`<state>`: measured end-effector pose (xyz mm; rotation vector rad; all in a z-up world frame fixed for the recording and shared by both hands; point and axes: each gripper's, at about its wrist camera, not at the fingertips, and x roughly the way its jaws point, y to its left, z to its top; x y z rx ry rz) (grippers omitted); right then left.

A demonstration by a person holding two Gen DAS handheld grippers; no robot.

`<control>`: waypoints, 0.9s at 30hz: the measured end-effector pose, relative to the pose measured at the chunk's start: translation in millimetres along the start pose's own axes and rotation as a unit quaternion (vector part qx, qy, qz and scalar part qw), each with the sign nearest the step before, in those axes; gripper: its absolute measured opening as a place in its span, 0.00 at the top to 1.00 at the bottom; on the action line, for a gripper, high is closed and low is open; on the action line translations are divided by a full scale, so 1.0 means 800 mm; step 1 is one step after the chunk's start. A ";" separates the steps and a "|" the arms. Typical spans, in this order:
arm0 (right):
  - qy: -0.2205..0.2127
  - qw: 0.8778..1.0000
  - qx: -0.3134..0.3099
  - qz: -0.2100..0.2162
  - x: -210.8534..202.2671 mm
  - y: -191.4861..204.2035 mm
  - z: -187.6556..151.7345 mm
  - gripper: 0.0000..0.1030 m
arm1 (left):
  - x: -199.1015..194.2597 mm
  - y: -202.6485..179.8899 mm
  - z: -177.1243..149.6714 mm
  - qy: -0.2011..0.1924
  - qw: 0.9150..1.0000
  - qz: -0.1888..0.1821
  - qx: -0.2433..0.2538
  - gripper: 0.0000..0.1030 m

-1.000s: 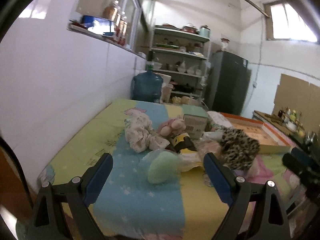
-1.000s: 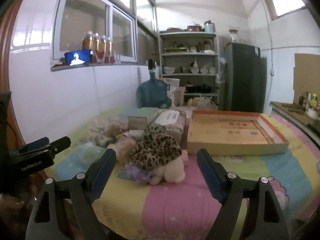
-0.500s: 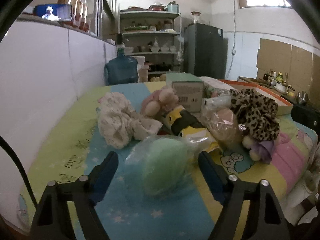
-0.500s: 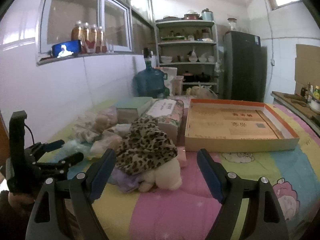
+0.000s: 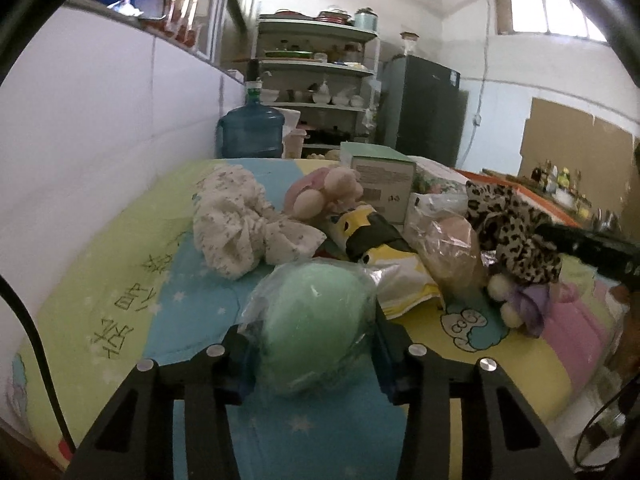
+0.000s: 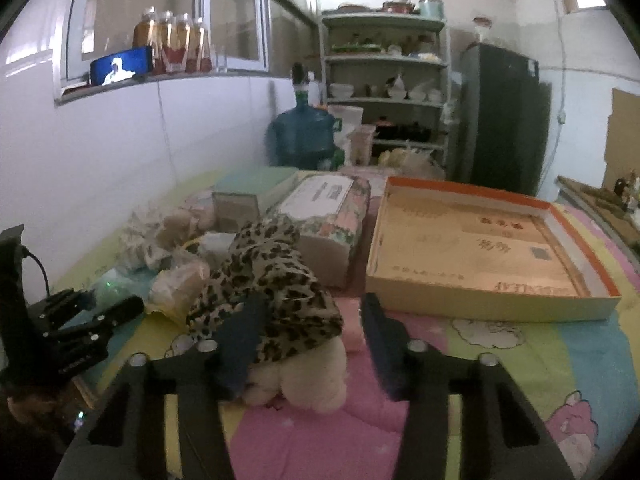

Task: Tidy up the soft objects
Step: 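Grasp the bagged green ball with the left tool while the right tool grasps the leopard-print plush, then carry the green ball with the left tool while the right tool carries the leopard plush into the tray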

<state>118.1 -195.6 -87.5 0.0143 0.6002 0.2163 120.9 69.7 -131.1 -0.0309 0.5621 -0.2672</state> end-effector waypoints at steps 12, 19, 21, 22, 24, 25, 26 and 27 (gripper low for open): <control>-0.023 0.999 0.003 0.043 -0.012 0.002 0.008 0.89 | -0.025 -0.008 0.013 -0.018 1.000 -0.001 -0.024 0.55; -0.059 0.997 -0.001 0.048 -0.043 -0.001 0.022 0.89 | -0.050 -0.021 0.029 -0.044 0.999 -0.002 -0.022 0.55; -0.068 0.997 -0.003 0.048 -0.052 -0.003 0.024 0.89 | -0.055 -0.026 0.034 -0.049 0.999 -0.004 -0.022 0.55; -0.072 0.996 -0.003 0.048 -0.056 -0.004 0.026 0.89 | -0.058 -0.029 0.036 -0.051 0.998 -0.005 -0.021 0.56; -0.080 0.996 -0.002 0.049 -0.063 -0.008 0.028 0.89 | -0.064 -0.035 0.041 -0.055 0.998 -0.008 -0.019 0.56; -0.083 0.995 -0.002 0.048 -0.066 -0.009 0.028 0.89 | -0.066 -0.038 0.045 -0.056 0.998 -0.009 -0.019 0.56; -0.086 0.995 -0.002 0.047 -0.069 -0.011 0.029 0.89 | -0.067 -0.044 0.048 -0.057 0.998 -0.010 -0.019 0.56; -0.088 0.995 -0.002 0.047 -0.071 -0.013 0.030 0.89 | -0.069 -0.048 0.052 -0.058 0.998 -0.010 -0.019 0.56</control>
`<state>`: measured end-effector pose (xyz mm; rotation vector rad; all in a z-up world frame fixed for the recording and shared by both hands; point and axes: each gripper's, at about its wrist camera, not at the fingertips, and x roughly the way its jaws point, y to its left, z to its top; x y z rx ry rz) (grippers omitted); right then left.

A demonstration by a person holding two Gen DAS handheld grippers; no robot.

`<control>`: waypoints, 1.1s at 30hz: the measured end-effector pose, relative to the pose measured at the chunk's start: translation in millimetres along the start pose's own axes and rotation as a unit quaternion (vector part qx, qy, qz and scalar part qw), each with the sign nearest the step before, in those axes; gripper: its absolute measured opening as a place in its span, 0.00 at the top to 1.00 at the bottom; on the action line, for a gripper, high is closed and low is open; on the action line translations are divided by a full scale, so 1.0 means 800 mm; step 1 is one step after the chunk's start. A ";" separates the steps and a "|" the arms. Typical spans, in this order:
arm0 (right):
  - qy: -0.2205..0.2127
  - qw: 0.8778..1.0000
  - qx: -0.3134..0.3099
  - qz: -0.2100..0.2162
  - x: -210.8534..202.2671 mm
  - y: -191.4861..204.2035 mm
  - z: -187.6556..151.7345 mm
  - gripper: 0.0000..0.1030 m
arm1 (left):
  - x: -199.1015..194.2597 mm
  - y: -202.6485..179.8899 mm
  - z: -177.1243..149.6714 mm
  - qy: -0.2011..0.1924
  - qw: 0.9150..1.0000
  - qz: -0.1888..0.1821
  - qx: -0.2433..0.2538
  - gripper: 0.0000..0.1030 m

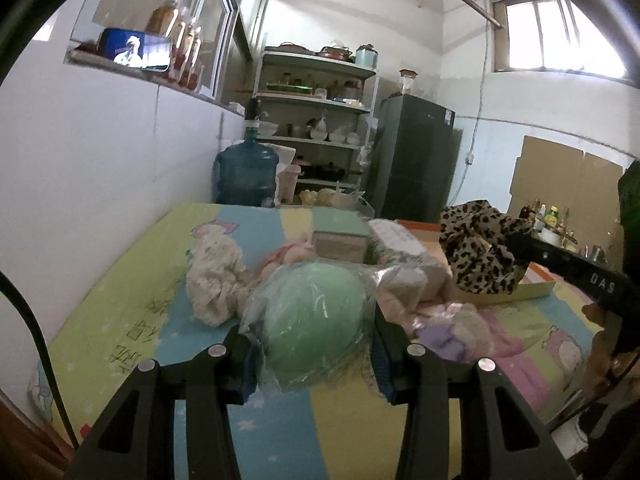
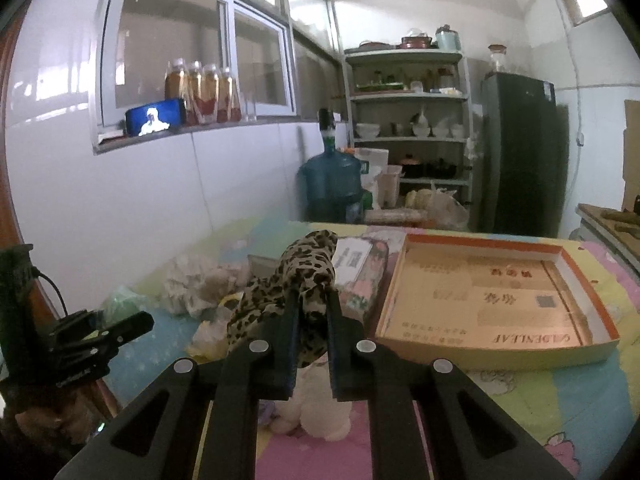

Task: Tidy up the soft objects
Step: 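Carry the green ball with the left tool while the right tool carries the leopard plush into the tray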

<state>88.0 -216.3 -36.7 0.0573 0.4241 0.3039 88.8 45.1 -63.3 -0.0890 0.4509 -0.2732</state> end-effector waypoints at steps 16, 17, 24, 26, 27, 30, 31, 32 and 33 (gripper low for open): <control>-0.042 0.998 0.031 -0.042 -0.045 -0.069 0.021 0.89 | 0.031 -0.093 0.055 -0.009 0.998 -0.058 0.023 0.56; -0.044 0.997 0.033 -0.045 -0.048 -0.075 0.022 0.89 | 0.034 -0.098 0.058 -0.008 0.998 -0.062 0.024 0.56; -0.053 0.994 0.053 -0.074 -0.065 -0.124 0.020 0.89 | 0.074 -0.153 0.073 0.008 0.995 -0.088 0.038 0.56; -0.053 0.994 0.059 -0.080 -0.067 -0.137 0.019 0.89 | 0.087 -0.167 0.074 0.013 0.995 -0.094 0.043 0.56; -0.053 0.993 0.063 -0.083 -0.067 -0.144 0.019 0.89 | 0.095 -0.176 0.076 0.017 0.994 -0.098 0.045 0.56; -0.052 0.991 0.074 -0.094 -0.069 -0.167 0.015 0.89 | 0.116 -0.197 0.076 0.027 0.993 -0.110 0.045 0.56; -0.052 0.991 0.077 -0.097 -0.069 -0.174 0.013 0.89 | 0.122 -0.203 0.076 0.029 0.992 -0.112 0.045 0.56; -0.052 0.990 0.082 -0.100 -0.069 -0.182 0.011 0.89 | 0.130 -0.211 0.077 0.031 0.992 -0.114 0.045 0.56; -0.051 0.990 0.085 -0.103 -0.069 -0.189 0.011 0.89 | 0.137 -0.216 0.078 0.033 0.992 -0.116 0.045 0.56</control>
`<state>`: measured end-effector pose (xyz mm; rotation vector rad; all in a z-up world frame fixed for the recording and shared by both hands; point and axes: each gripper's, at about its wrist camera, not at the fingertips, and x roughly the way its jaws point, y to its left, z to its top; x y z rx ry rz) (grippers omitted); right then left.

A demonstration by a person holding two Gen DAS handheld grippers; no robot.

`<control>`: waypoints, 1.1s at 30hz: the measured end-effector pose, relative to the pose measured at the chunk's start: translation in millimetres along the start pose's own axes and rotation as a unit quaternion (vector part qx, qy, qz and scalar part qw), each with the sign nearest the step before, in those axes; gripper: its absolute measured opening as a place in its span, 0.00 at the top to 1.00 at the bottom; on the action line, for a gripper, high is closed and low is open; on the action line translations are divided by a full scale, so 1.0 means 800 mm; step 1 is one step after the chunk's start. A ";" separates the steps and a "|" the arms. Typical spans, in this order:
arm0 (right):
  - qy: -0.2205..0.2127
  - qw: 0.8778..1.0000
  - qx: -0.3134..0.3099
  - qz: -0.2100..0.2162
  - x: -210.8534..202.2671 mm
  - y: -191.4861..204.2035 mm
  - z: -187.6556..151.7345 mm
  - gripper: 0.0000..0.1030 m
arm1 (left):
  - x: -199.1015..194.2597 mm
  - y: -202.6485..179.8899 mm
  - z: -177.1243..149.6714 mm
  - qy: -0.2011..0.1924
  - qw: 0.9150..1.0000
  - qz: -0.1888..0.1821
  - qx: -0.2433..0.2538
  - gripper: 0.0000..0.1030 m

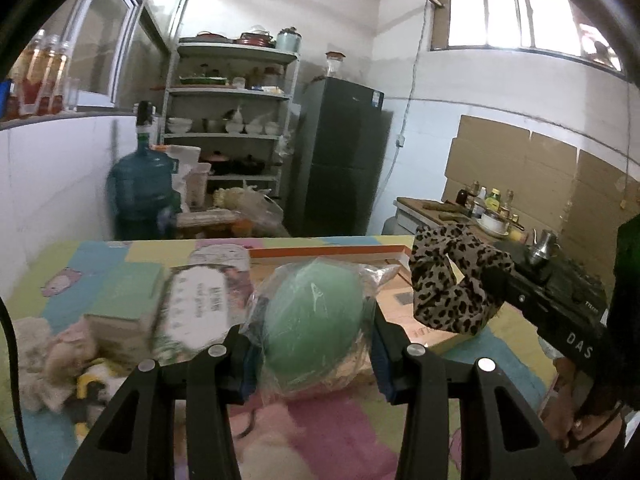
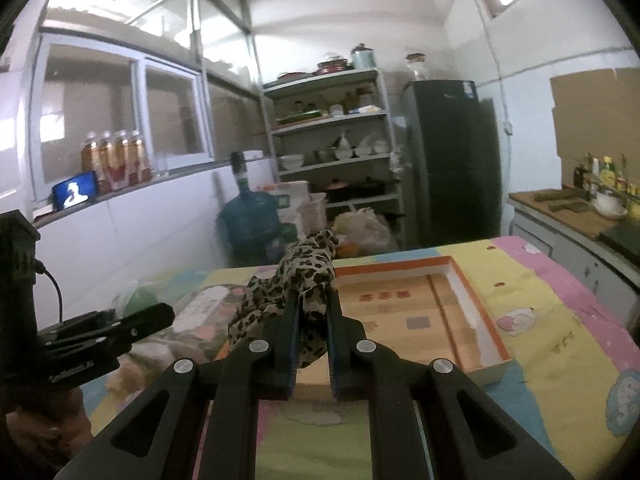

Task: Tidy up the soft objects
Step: 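Carry the green ball with the left tool while the right tool carries the leopard plush into the tray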

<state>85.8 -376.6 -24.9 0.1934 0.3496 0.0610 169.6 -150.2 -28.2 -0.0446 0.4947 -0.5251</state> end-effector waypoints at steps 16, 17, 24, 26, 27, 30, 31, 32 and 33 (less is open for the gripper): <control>0.049 0.997 0.045 -0.047 0.061 -0.089 -0.015 0.89 | 0.146 -0.043 0.003 0.074 0.997 0.008 -0.021 0.56; 0.052 0.996 0.047 -0.048 0.065 -0.092 -0.017 0.89 | 0.152 -0.044 0.001 0.079 0.997 0.010 -0.023 0.56; 0.078 0.994 0.057 -0.050 0.086 -0.106 -0.018 0.89 | 0.185 -0.046 -0.009 0.117 0.992 0.010 -0.037 0.56; 0.088 0.993 0.057 -0.057 0.091 -0.109 -0.018 0.89 | 0.192 -0.047 -0.012 0.127 0.991 0.009 -0.038 0.56; 0.092 0.992 0.059 -0.057 0.093 -0.111 -0.018 0.88 | 0.197 -0.046 -0.015 0.136 0.990 0.007 -0.039 0.56; 0.111 0.990 0.063 -0.055 0.100 -0.115 -0.020 0.87 | 0.211 -0.041 -0.022 0.157 0.986 0.005 -0.049 0.55; 0.115 0.990 0.065 -0.057 0.101 -0.116 -0.020 0.86 | 0.216 -0.039 -0.025 0.169 0.984 0.005 -0.051 0.54; 0.118 0.989 0.065 -0.060 0.102 -0.118 -0.021 0.86 | 0.218 -0.040 -0.027 0.172 0.984 0.002 -0.052 0.54; 0.120 0.989 0.066 -0.063 0.103 -0.118 -0.021 0.85 | 0.217 -0.041 -0.027 0.171 0.984 0.003 -0.050 0.54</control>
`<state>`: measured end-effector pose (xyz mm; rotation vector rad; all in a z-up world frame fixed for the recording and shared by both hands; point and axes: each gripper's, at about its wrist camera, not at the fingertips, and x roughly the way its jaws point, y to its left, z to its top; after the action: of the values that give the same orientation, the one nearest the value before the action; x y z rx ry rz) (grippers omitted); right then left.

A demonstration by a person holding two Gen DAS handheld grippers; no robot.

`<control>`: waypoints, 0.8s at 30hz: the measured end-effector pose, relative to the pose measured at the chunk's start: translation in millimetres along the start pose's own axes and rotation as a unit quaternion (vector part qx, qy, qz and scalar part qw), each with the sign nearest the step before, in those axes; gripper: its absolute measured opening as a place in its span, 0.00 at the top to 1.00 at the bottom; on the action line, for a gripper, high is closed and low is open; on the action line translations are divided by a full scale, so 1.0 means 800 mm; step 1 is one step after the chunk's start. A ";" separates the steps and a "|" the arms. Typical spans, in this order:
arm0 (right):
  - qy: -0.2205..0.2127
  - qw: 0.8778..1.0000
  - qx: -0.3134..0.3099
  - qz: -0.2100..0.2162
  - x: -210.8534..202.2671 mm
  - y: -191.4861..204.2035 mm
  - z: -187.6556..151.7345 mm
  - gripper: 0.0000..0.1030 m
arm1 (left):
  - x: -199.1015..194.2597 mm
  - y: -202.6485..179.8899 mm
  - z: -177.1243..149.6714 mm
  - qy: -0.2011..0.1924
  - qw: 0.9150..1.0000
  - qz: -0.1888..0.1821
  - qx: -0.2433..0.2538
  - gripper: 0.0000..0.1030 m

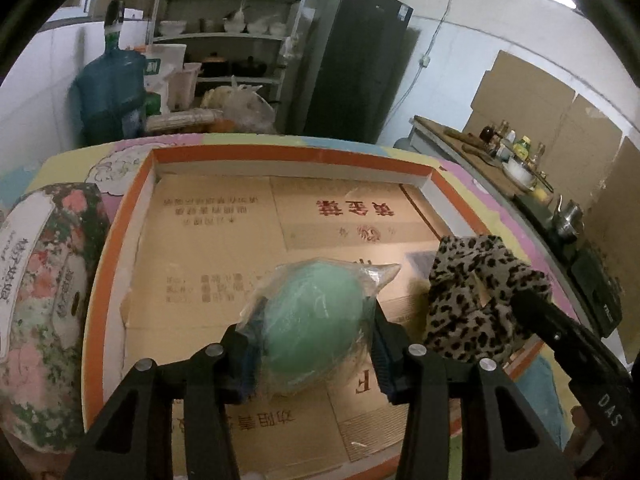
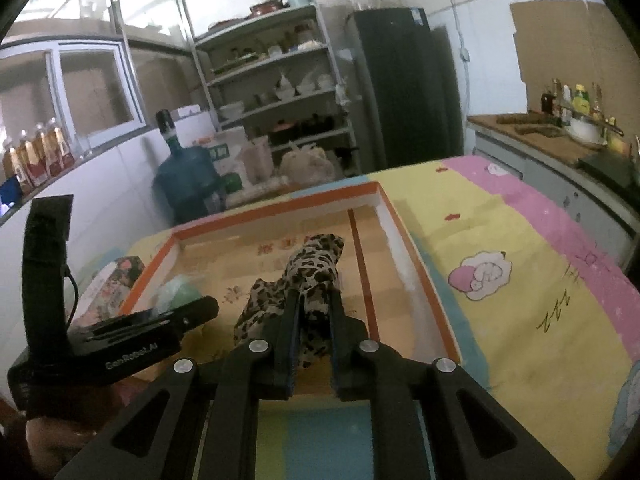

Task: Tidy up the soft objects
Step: 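Carry the green ball with the left tool while the right tool carries the leopard plush into the tray, then open the left tool over the tray while the right tool releases the leopard plush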

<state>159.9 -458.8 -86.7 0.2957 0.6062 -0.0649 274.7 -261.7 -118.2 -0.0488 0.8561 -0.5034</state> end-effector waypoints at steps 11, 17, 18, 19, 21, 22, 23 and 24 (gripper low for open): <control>-0.016 0.999 -0.016 -0.024 -0.015 0.005 -0.005 0.54 | -0.016 -0.021 -0.011 0.017 0.999 0.033 0.021 0.37; -0.027 0.999 -0.010 -0.025 -0.033 0.001 -0.010 0.54 | -0.032 -0.019 -0.012 -0.005 0.999 0.034 0.017 0.18; -0.028 0.999 -0.010 -0.025 -0.035 0.002 -0.010 0.54 | -0.034 -0.019 -0.012 -0.010 0.999 0.036 0.018 0.17; -0.029 0.999 -0.009 -0.025 -0.039 0.001 -0.011 0.54 | -0.038 -0.019 -0.013 -0.016 0.999 0.037 0.021 0.17; -0.033 0.999 -0.008 -0.026 -0.045 0.002 -0.015 0.54 | -0.045 -0.020 -0.013 -0.028 0.999 0.036 0.027 0.17; -0.035 0.999 -0.007 -0.026 -0.048 0.001 -0.016 0.53 | -0.050 -0.021 -0.014 -0.036 0.998 0.038 0.031 0.17; -0.037 0.999 -0.006 -0.025 -0.052 0.001 -0.017 0.53 | -0.054 -0.023 -0.013 -0.043 0.998 0.038 0.035 0.17; -0.040 0.999 -0.005 -0.025 -0.056 0.000 -0.018 0.53 | -0.060 -0.025 -0.014 -0.053 0.997 0.036 0.042 0.17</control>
<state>115.3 -456.1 -72.3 0.2668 0.5347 -0.1208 232.2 -256.3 -86.9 0.0328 0.7298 -0.4643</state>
